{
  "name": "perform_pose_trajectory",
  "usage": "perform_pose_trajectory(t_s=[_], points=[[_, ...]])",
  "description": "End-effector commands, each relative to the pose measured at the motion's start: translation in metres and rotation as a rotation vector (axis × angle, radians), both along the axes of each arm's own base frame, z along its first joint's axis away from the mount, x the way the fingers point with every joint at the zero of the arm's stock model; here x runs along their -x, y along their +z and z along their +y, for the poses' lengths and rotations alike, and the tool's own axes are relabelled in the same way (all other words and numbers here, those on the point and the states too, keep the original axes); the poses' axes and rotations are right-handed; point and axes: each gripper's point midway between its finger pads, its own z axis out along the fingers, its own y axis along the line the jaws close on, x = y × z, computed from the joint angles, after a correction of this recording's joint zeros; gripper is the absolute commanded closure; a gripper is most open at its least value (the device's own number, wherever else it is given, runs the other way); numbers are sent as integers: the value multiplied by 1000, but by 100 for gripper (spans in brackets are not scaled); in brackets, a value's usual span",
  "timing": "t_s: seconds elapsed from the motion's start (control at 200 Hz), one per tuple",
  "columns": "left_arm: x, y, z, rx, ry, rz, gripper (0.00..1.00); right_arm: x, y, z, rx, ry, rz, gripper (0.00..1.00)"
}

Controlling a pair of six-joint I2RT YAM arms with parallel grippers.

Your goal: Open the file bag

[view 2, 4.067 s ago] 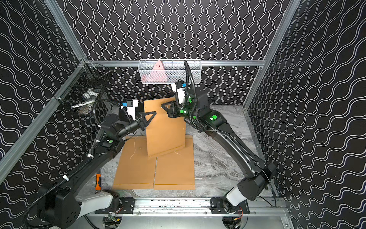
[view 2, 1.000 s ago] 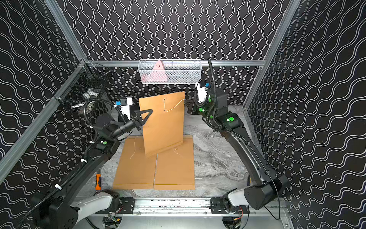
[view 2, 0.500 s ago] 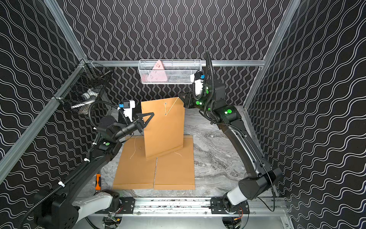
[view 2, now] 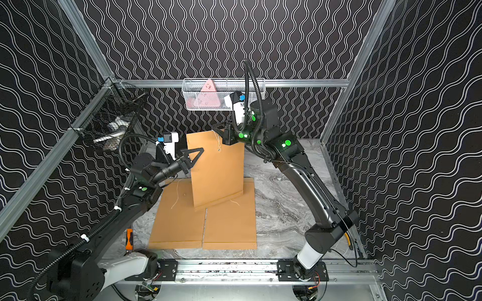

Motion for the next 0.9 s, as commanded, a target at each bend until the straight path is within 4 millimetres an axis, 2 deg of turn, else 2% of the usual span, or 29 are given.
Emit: perform_pose_trajectory(t_s=[0.0, 0.27, 0.46, 0.661, 0.826, 0.896], points=[[4, 14, -1, 31, -17, -52, 100, 7, 3, 6, 14, 21, -21, 100], [2, 14, 0, 44, -11, -51, 100, 25, 8, 18, 15, 68, -23, 100], [-8, 26, 2, 37, 16, -80, 100, 39, -4, 7, 16, 47, -2, 100], [-26, 45, 2, 30, 50, -127, 100, 62, -31, -21, 22, 2, 56, 100], [-40, 53, 0, 39, 53, -155, 100, 77, -70, -35, 54, -14, 145, 100], [-43, 58, -2, 35, 50, -170, 100, 79, -90, -42, 76, -41, 177, 92]])
